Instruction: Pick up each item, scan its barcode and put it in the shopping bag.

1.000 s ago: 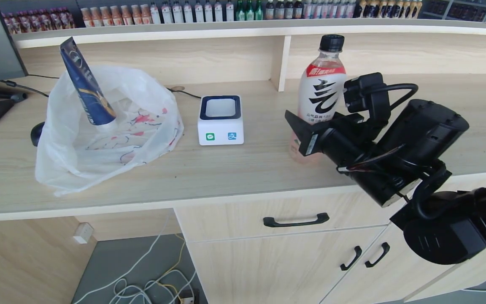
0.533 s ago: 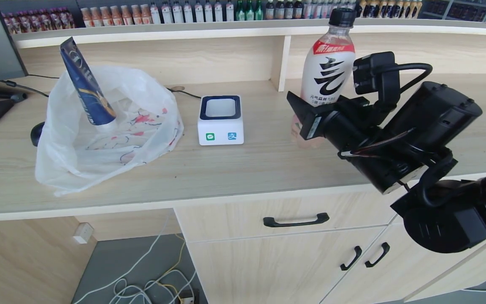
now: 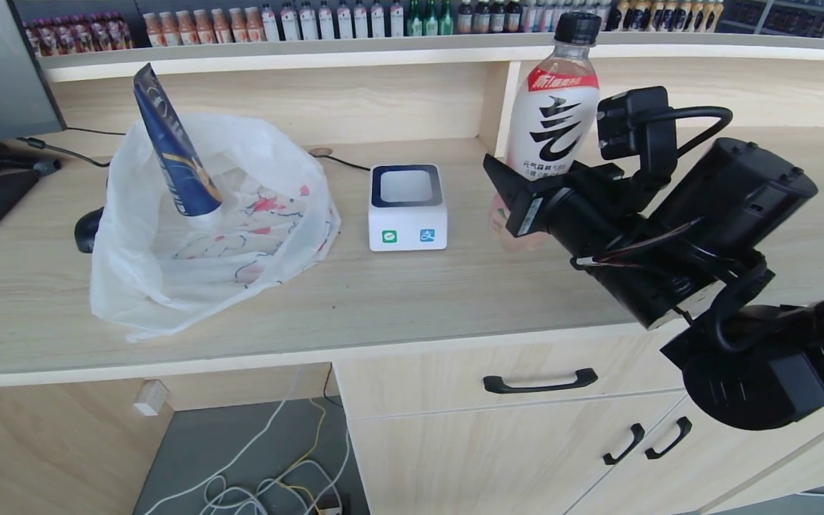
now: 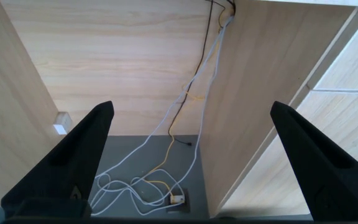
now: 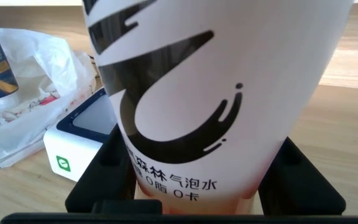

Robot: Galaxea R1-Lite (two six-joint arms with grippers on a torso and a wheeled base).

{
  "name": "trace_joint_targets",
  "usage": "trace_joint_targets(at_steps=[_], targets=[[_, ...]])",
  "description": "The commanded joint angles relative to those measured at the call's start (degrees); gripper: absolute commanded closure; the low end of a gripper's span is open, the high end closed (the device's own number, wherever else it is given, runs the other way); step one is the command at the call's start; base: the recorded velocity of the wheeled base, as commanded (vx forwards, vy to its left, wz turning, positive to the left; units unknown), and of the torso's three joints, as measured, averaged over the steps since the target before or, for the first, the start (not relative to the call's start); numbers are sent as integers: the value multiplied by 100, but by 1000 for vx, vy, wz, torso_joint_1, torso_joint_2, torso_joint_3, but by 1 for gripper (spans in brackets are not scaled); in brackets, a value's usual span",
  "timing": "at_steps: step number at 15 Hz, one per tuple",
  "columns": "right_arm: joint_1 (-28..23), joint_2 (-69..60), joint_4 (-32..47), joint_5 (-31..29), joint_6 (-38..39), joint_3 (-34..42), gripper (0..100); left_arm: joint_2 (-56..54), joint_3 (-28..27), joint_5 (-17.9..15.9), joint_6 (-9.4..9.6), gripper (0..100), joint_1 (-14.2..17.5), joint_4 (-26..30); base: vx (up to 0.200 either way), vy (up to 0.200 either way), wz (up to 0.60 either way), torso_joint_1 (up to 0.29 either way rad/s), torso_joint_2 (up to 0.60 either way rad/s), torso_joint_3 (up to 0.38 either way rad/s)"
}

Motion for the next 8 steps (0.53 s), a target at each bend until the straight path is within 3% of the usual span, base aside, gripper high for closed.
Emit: trace_joint_targets(at_steps=[1, 7, 8], targets=[[-9, -6, 0, -8, -1, -16, 100, 0, 0, -5, -2, 0, 2, 1, 0, 200, 0, 2, 2, 7], [-9, -68, 0, -8, -1, -24, 100, 0, 0, 4, -11, 0, 2, 1, 0, 200, 0, 4, 3, 5], [-18, -85, 0, -8, -1, -24, 100, 0, 0, -5, -2, 0, 2, -7, 0, 0, 0, 0, 0, 0]])
